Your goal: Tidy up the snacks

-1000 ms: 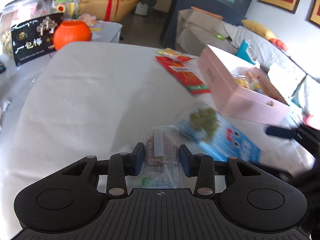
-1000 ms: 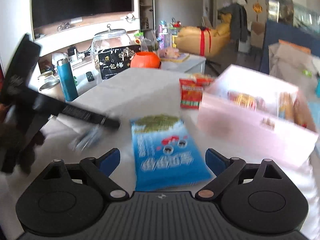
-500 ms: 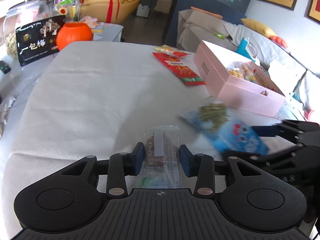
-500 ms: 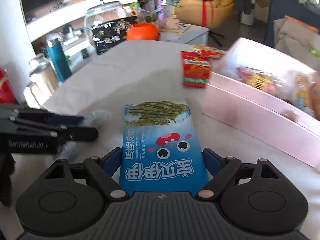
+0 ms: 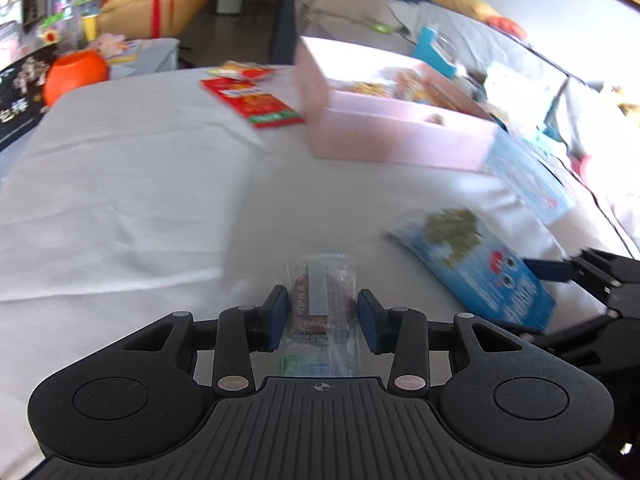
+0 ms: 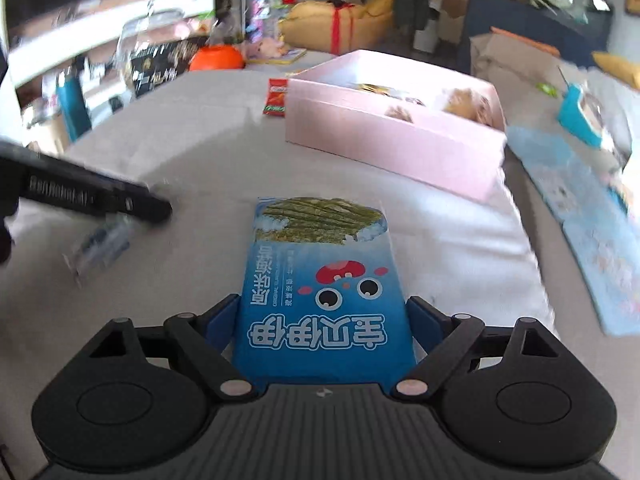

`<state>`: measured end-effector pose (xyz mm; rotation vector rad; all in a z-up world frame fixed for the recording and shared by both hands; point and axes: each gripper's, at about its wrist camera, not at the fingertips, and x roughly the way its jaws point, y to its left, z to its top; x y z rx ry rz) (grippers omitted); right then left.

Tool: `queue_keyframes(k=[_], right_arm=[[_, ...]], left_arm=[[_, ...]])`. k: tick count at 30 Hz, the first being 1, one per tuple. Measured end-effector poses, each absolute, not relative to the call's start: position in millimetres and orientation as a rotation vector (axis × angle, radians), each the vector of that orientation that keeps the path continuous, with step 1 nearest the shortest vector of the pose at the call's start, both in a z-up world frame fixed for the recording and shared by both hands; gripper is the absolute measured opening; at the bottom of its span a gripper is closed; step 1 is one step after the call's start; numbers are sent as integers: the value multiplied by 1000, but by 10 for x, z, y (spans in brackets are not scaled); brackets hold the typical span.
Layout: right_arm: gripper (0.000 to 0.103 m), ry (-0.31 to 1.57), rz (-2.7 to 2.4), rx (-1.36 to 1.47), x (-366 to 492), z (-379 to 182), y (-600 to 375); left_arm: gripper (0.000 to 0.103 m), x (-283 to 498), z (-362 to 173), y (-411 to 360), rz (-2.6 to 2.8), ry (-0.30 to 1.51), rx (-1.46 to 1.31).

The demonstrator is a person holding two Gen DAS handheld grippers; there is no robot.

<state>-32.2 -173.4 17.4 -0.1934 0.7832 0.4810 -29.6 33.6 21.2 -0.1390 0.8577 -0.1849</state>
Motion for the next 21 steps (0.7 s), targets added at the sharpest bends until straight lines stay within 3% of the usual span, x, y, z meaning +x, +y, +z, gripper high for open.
queue_keyframes(k=[7, 21], right_arm=[[103, 777, 455, -169, -377, 96, -1695], [97, 817, 582, -146, 66, 238, -1614]], left_arm=[[43, -376, 205, 225, -204, 887, -172], [43, -475, 212, 80, -169, 885, -110]])
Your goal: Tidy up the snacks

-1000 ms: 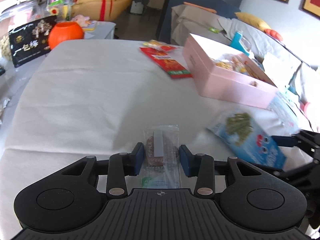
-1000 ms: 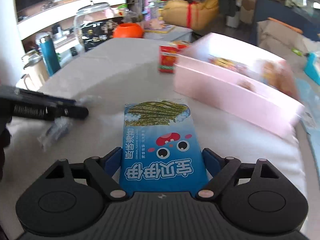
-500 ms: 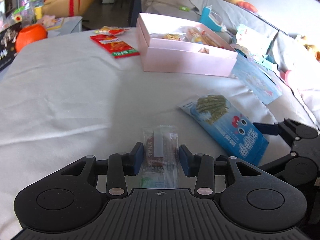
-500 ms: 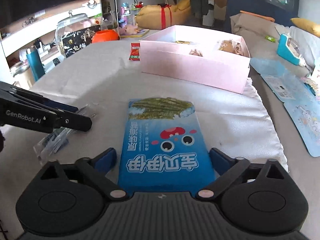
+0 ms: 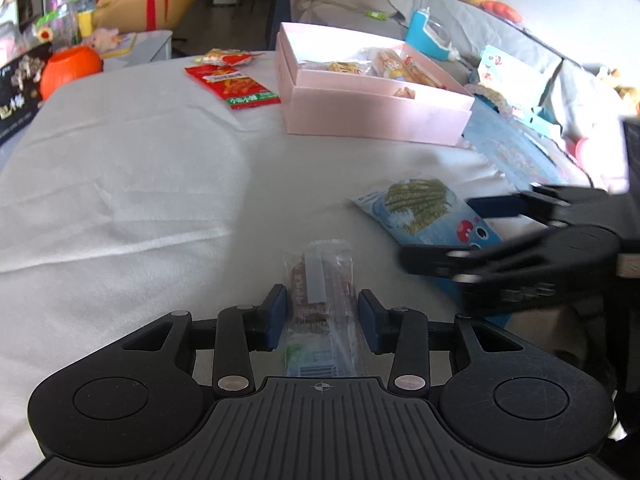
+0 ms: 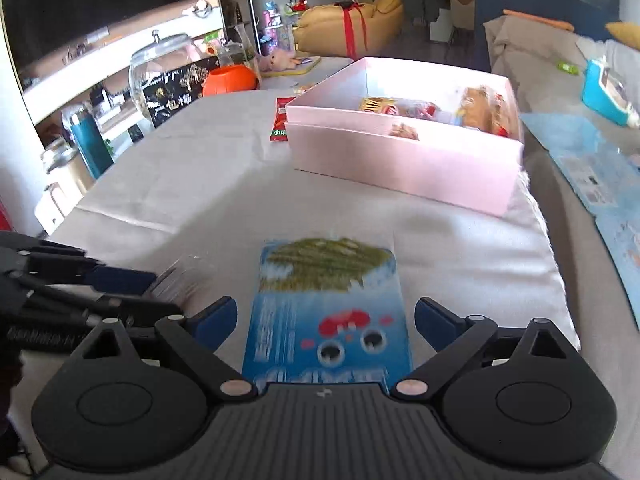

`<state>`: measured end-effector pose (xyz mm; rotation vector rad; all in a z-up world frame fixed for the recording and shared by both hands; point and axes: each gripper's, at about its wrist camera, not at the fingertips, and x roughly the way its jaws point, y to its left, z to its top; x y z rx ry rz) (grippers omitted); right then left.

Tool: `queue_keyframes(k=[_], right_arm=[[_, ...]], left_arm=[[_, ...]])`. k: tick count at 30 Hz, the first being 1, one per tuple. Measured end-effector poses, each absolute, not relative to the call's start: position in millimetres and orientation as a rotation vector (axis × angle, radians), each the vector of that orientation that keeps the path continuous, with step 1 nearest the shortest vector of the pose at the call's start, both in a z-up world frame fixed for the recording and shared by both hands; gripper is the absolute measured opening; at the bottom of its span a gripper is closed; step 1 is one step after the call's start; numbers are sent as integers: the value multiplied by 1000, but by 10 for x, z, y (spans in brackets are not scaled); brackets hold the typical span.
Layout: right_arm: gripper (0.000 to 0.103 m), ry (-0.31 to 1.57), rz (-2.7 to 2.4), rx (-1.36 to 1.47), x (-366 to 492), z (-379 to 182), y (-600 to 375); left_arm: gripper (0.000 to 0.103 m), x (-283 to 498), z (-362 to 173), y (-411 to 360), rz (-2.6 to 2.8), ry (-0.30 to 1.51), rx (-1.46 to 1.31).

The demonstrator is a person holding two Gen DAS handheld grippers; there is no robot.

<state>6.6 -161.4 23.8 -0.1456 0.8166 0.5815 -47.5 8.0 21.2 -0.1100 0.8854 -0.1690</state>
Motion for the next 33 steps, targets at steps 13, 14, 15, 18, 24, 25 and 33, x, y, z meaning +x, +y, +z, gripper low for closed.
queue_keyframes(k=[13, 14, 15, 18, 24, 25, 33], right_arm=[[84, 630, 554, -147, 162, 701, -1521], [84, 593, 556, -140, 105, 789, -1571], [84, 563, 561, -132, 58, 864, -1624], [84, 494, 566, -101, -66, 1012, -1781], [84, 480, 523, -55, -203, 831, -2019], [84, 489, 523, -51, -220, 796, -2035], [85, 469, 500, -62, -404, 553, -2171]], left_arm=[[44, -535, 199, 14, -155, 868, -65], [44, -537, 200, 1, -152, 868, -58], [44, -538, 201, -12, -150, 866, -53], [44, -561, 199, -19, -146, 859, -58], [44, -561, 189, -16, -143, 844, -56], [44, -574, 188, -20, -142, 841, -53], [44, -607, 174, -54, -137, 818, -28]])
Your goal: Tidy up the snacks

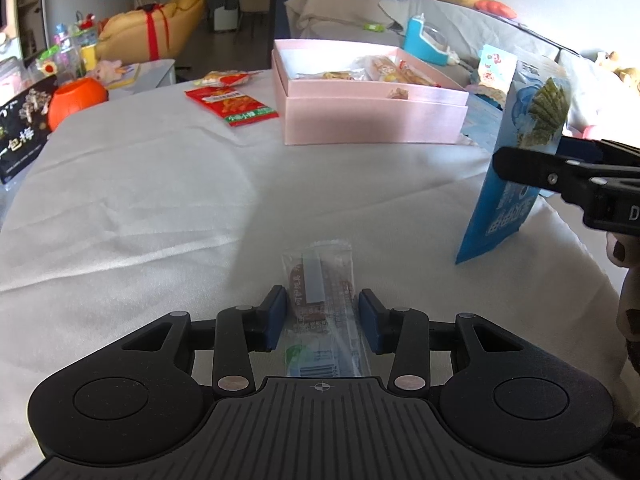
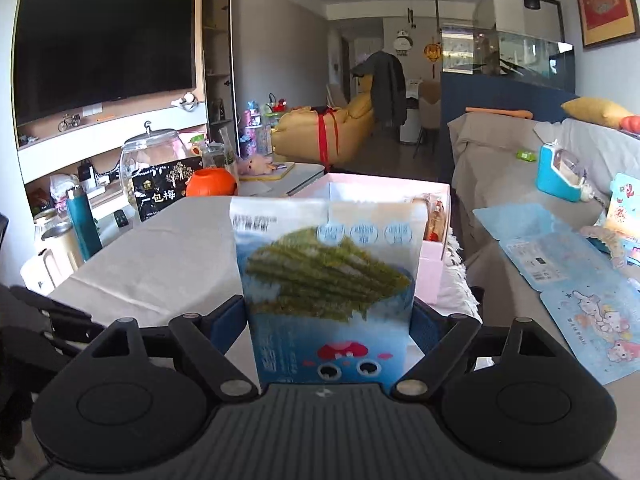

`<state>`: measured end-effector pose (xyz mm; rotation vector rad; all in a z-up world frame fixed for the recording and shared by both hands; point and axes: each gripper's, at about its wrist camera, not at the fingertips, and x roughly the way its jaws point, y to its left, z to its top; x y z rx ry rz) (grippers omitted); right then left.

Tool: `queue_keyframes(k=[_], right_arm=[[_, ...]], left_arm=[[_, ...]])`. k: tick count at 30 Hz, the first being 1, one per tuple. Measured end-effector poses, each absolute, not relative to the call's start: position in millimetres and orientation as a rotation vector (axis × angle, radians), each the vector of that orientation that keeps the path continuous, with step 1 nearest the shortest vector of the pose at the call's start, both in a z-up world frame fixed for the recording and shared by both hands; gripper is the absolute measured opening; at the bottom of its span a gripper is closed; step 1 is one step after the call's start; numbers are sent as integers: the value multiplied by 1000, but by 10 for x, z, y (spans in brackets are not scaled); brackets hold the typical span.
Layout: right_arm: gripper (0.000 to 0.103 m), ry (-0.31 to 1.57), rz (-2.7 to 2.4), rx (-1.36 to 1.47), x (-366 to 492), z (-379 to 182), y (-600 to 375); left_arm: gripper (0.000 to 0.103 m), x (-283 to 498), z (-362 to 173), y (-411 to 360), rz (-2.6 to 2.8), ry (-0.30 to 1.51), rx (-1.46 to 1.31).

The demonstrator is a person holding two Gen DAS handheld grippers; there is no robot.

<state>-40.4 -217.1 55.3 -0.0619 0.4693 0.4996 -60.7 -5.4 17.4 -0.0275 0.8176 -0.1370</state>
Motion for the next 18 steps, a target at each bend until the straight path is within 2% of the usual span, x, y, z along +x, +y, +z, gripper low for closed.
queue_keyframes(k=[11, 12, 14, 16, 18], right_arm=[[86, 439, 541, -154, 44, 739, -1694], [83, 458, 544, -153, 133, 757, -1633], [58, 518, 548, -137, 312, 771, -1546], [57, 573, 572, -107, 417, 762, -1530], [62, 620, 583, -86, 463, 708, -1570]], left_arm=[[44, -584, 164, -55, -126, 805, -32], [44, -583, 165, -55, -129, 806, -27], [44, -580, 165, -50, -135, 810, -22], [44, -587, 160, -38, -141, 808, -24], [44, -585, 156, -38, -140, 804, -27]])
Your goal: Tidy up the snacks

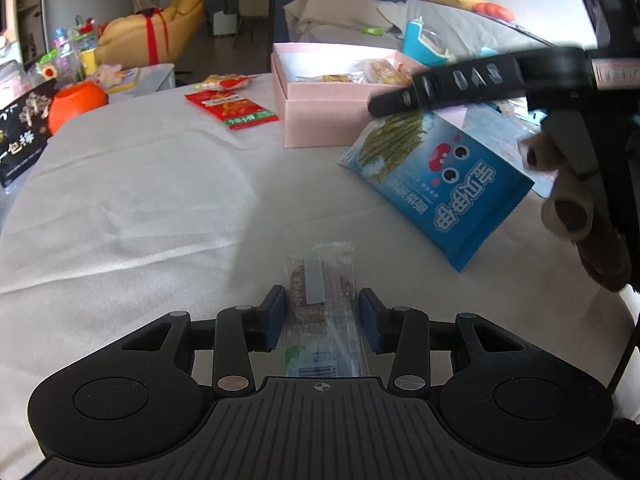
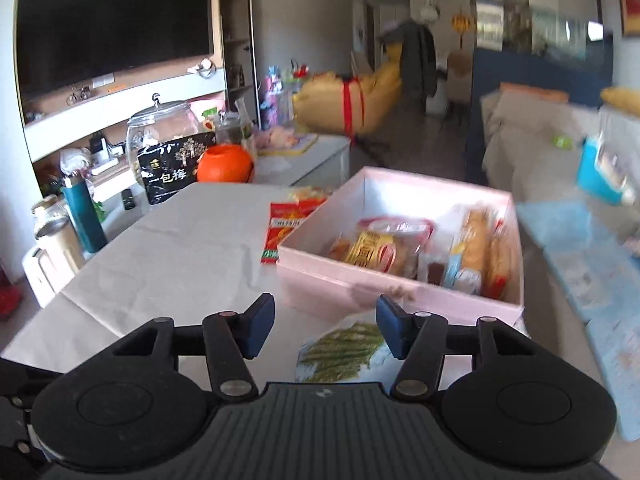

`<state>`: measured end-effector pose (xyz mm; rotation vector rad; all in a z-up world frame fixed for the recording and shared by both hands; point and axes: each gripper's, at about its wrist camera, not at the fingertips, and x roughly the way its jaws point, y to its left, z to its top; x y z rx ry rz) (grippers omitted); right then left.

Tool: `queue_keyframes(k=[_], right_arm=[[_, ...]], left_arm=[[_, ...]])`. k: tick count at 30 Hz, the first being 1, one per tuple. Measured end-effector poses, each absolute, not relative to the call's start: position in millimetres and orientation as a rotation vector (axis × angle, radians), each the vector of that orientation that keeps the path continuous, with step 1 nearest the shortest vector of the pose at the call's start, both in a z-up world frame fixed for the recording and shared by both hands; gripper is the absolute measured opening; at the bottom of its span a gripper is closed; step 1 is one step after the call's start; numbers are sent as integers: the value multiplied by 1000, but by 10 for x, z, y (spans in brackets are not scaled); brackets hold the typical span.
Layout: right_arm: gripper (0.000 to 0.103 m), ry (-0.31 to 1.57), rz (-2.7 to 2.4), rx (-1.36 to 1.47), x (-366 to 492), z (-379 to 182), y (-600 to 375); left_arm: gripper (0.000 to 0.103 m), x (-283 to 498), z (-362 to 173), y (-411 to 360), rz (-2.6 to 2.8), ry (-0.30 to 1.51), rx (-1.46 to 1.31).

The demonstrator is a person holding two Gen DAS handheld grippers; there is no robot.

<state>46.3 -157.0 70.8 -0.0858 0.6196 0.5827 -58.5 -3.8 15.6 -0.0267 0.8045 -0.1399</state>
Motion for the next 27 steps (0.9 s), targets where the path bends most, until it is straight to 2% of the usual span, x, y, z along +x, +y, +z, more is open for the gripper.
queue_keyframes(k=[1, 2, 10, 11, 14, 17, 22, 27], right_arm=[[74, 651, 592, -87, 480, 667, -1598], [82, 669, 595, -91, 484, 625, -1625], [82, 791, 555, -166, 563, 298, -1587], [86, 809, 563, -163, 589, 267, -1554], [87, 845, 579, -191, 634, 188, -1451], [87, 828, 559, -241, 613, 155, -1373], [81, 739, 536, -167, 518, 453, -1552], [81, 567, 525, -118, 350, 1023, -1783]], left_arm=[[44, -579, 157, -42, -138, 805, -27], [44, -568, 157, -45, -136, 805, -27], [44, -550, 140, -58, -129, 796, -27], [44, -564, 141, -60, -129, 795, -25], [44, -574, 144, -65, -129, 797, -22], [44, -577, 141, -64, -130, 798, -19], [44, -584, 138, -69, -128, 798, -17], [42, -504, 231, 64, -150, 827, -137]])
